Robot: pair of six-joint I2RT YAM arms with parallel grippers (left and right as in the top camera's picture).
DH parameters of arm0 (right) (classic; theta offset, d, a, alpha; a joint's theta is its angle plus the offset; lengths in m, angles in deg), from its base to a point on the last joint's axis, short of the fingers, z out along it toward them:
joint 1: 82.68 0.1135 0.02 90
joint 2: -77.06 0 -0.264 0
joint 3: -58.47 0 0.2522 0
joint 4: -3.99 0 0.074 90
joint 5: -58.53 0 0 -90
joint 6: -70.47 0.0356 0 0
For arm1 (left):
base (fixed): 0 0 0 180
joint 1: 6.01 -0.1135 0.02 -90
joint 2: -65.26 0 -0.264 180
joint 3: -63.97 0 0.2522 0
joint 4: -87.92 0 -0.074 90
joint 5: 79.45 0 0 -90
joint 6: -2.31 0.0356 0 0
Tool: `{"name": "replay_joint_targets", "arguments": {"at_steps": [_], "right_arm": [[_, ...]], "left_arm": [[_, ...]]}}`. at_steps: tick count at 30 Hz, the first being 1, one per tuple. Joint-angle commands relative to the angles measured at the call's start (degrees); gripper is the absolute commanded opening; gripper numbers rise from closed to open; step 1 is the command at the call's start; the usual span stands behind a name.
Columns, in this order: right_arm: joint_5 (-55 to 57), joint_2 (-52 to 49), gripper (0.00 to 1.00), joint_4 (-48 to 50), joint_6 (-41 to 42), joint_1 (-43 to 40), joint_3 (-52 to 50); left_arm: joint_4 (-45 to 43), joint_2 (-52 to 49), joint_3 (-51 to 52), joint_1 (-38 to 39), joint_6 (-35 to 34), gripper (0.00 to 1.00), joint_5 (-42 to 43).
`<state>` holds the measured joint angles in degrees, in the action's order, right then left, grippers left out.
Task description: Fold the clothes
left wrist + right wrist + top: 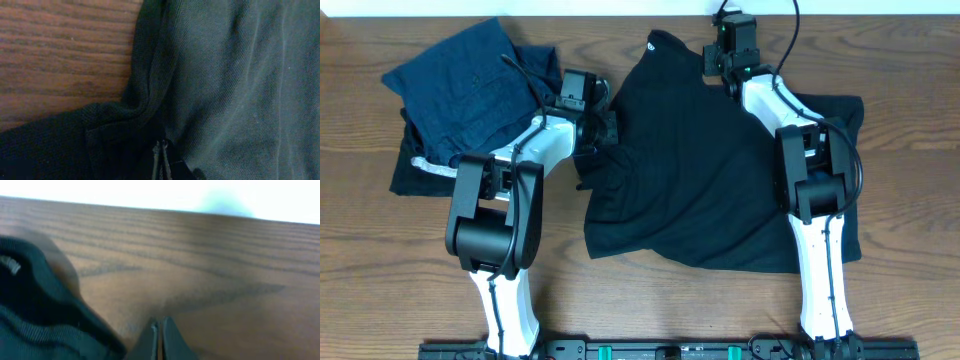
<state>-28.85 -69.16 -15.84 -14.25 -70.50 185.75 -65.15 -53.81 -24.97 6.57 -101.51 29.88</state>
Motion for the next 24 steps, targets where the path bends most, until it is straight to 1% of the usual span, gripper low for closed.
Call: {"name": "replay_joint_targets", "arguments": {"at_steps": [1,2,4,6,7,8,10,13,14,15,16,17,21,24], "right_arm": [[0.6,10.0,0.32,-4.6,-1.1,-0.3,0.1],[0.6,12.2,0.41,-7.7,-1.1,-0.5,0.1],[0.6,17.0,0.51,-15.5,-1.1,-1.0,0.1],[0.6,21.6,0.58,-23.9,-1.0,-1.8,0.1],[0.6,24.3,0.59,-29.7,-1.0,-2.5,0.1],[0.6,25.9,0.57,-33.0,-1.0,-3.1,0.1],[0.5,28.9,0.48,-41.6,0.3,-4.7,0.1],[0.6,31.0,0.28,-52.9,2.7,-7.6,0.1],[0.5,31.0,0.18,-55.7,3.5,-8.6,0.1],[0.6,31.0,0.13,-58.2,4.2,-9.6,0.0],[0.5,30.5,0.05,-60.7,4.2,-10.8,-0.2],[0.4,30.0,0.01,-63.2,4.2,-12.2,-0.5],[-2.9,28.9,0.01,-69.0,4.2,-16.2,-3.0],[-5.4,28.9,0.01,-71.7,4.7,-18.6,-6.2]], "left_arm": [[0.5,6.4,-2.4,0.0,1.6,0.06,-0.9],[0.7,8.7,-2.5,-0.1,1.6,0.06,-1.7],[1.8,14.0,-2.5,-0.1,1.5,0.07,-4.7],[4.0,19.1,-2.5,-0.1,1.5,0.07,-7.6],[5.8,22.1,-2.5,-0.1,1.5,0.07,-8.6],[7.0,23.8,-2.5,-0.1,1.5,0.07,-8.9],[10.4,27.5,-2.5,-0.1,1.5,0.07,-8.9],[16.2,30.5,-2.5,-0.1,1.5,0.08,-8.9],[18.1,30.8,-2.5,-0.1,1.5,0.07,-8.9],[19.9,30.8,-2.5,-0.1,1.3,0.07,-8.9],[22.0,30.6,-2.5,-0.1,1.0,0.08,-8.9],[23.9,30.1,-2.5,0.0,0.9,0.07,-8.7],[29.4,27.2,-2.5,0.1,0.9,0.07,-5.0],[31.3,24.7,-2.5,0.3,2.3,0.07,-1.4]]}}
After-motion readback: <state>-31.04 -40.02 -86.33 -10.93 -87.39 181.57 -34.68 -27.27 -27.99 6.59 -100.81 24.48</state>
